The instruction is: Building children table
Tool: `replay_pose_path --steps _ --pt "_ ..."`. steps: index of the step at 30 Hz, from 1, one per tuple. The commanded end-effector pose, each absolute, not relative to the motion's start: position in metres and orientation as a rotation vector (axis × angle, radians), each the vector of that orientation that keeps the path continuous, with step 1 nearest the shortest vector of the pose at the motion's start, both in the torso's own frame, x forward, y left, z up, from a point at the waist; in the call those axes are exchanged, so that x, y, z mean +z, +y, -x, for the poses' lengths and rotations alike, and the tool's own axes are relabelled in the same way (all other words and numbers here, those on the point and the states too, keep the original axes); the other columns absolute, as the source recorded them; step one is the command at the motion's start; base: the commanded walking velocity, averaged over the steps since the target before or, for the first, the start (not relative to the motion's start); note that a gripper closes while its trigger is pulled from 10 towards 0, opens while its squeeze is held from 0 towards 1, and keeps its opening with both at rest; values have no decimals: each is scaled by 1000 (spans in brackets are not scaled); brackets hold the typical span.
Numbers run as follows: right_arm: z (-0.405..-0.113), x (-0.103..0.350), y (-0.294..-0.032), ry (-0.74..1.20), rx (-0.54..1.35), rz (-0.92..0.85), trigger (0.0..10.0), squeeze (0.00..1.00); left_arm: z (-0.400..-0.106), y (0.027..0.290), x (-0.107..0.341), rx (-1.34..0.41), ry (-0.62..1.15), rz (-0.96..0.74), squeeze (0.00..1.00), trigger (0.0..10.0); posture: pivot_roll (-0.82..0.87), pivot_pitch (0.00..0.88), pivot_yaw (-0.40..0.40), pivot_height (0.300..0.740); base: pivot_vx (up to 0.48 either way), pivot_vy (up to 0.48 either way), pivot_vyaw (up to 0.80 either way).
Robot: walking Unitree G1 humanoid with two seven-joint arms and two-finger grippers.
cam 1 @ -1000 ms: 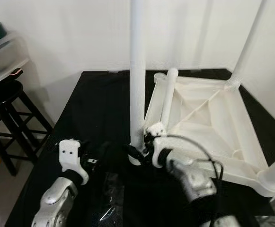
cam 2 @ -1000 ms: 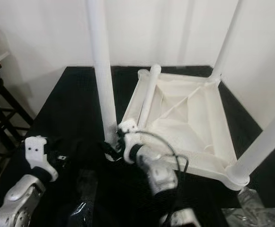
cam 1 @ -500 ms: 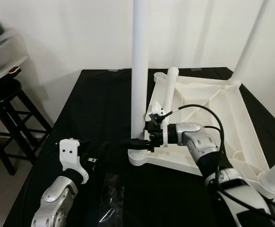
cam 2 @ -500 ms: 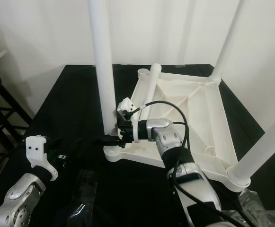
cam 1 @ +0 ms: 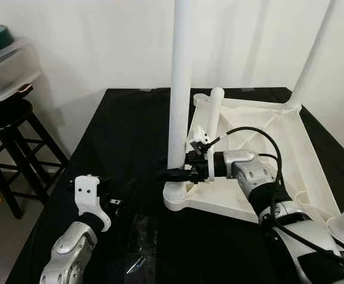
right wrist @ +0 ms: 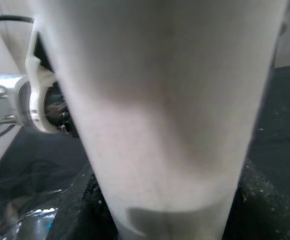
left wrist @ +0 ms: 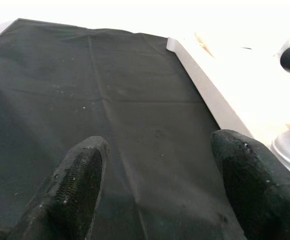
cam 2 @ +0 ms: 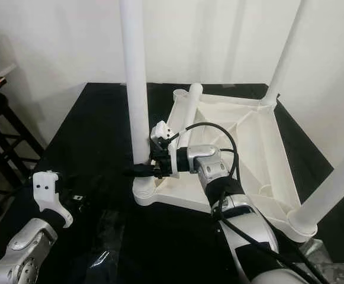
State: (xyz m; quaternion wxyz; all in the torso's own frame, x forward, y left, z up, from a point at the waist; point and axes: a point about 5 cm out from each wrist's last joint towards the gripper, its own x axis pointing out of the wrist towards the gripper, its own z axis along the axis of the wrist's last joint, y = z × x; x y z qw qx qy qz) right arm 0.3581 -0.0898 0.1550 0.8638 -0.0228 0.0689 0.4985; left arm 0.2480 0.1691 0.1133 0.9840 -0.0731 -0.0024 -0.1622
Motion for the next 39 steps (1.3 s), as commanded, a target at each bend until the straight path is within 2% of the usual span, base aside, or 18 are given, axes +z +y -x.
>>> replay_pose_path --steps 1,2,3,4,12,13,14,15,17,18,21,23,24,29,34,35,36,39 --pt "-357 122 -120 290 504 5 0 0 -240 168 114 -364 0 101 0 10000 -6 14 18 740 0 0 0" --pt "-318 94 -121 412 418 23 0 0 -231 167 113 -393 16 72 0 10000 -12 22 26 740 0 0 0" --pt "-318 94 -121 412 418 23 0 0 -231 167 113 -393 16 72 0 10000 -12 22 26 740 0 0 0" --pt "-285 83 -114 459 436 -9 0 0 -223 166 113 -425 29 55 0 10000 -17 46 37 740 0 0 0" --pt "-317 96 -134 413 533 -22 0 0 -194 147 104 -592 67 40 0 10000 -19 43 59 740 0 0 0" --pt "-314 96 -130 420 549 -26 941 0 -193 146 104 -605 66 38 0 10000 -19 43 59 740 0 0 0" --pt "-314 96 -130 420 549 -26 941 0 -193 146 104 -605 66 38 0 10000 -19 43 59 740 0 0 0" --pt "-312 97 -126 425 575 -13 10000 0 -193 145 104 -616 66 44 0 10000 -16 46 57 740 0 0 0" --pt "-312 97 -126 425 575 -13 10000 0 -193 145 104 -616 66 44 0 10000 -16 46 57 740 0 0 0" --pt "-311 104 -122 410 561 -22 10000 1000 -192 144 104 -634 67 49 0 10000 -16 43 57 740 0 0 0" --pt "-314 121 -113 355 658 -49 10000 1000 -193 143 104 -653 72 64 0 10000 -4 33 56 740 0 0 0" --pt "-318 153 -102 248 906 -71 10000 1000 -195 141 104 -680 75 81 0 10000 3 23 52 740 0 0 0" --pt "-319 165 -101 194 1054 -56 10000 0 -198 140 104 -688 76 88 0 10000 6 20 49 740 0 0 0" --pt "-324 177 -106 133 1340 33 10000 0 -203 138 103 -694 80 101 0 10000 26 7 37 740 0 0 0" --pt "-342 181 -105 173 1436 28 10000 0 -205 137 102 -686 84 104 0 10000 44 0 24 740 0 0 0" --pt "-345 182 -103 182 1455 26 9373 0 -206 137 101 -686 85 105 0 10000 50 0 21 740 0 0 0" --pt "-347 183 -102 194 1475 24 0 0 -206 137 101 -686 86 106 0 10000 50 0 21 740 0 0 0" --pt "-347 183 -102 203 1506 23 0 0 -207 137 101 -687 87 107 0 10000 53 0 18 740 0 0 0"
